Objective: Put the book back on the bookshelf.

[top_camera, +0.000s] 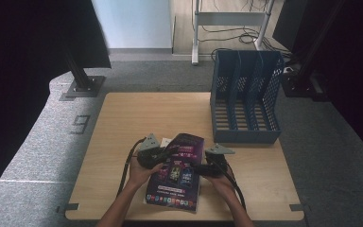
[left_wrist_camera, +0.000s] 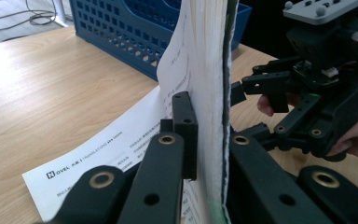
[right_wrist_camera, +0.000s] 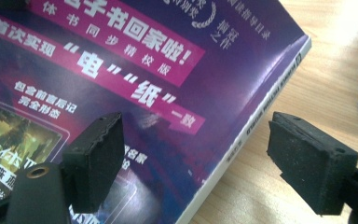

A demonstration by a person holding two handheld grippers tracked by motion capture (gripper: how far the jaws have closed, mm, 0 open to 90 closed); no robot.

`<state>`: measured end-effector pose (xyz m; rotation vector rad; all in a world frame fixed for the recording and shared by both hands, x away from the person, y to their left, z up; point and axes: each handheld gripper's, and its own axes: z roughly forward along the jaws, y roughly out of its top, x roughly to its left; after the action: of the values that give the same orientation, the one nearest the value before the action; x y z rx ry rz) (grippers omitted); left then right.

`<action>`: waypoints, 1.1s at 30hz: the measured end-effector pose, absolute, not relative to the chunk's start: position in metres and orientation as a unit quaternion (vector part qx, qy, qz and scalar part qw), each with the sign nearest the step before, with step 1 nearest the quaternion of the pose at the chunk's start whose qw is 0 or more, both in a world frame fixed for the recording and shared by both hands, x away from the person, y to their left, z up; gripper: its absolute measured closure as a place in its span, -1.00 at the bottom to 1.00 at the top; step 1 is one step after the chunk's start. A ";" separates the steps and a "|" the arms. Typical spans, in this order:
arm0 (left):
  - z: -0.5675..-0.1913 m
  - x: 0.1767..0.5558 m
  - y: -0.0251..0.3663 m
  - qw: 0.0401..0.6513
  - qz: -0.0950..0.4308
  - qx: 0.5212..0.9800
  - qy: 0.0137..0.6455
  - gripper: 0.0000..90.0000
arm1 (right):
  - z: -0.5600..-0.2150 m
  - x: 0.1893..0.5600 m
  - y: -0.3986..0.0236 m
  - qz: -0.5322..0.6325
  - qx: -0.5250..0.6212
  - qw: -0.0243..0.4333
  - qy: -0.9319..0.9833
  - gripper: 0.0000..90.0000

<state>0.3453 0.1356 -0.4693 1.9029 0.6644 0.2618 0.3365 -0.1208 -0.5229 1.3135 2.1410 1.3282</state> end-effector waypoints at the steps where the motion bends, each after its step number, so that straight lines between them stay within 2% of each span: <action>1: -0.469 0.345 0.136 0.528 0.109 0.795 0.277 0.96 | -0.522 0.337 -0.121 0.464 0.457 0.149 0.744 -0.59; 11: -0.464 0.339 0.140 0.537 0.111 0.792 0.270 0.96 | -0.517 0.346 -0.119 0.472 0.449 0.149 0.744 -0.62; 20: -0.463 0.338 0.144 0.542 0.111 0.789 0.268 0.96 | -0.516 0.361 -0.119 0.482 0.450 0.113 0.743 -0.70; 33: -0.472 0.342 0.151 0.544 0.099 0.783 0.284 0.96 | -0.516 0.360 -0.119 0.486 0.454 0.104 0.739 -0.47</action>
<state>0.3418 0.1506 -0.4715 1.8587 0.6747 0.2348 0.3596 -0.1191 -0.5157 1.3398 2.1800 1.4324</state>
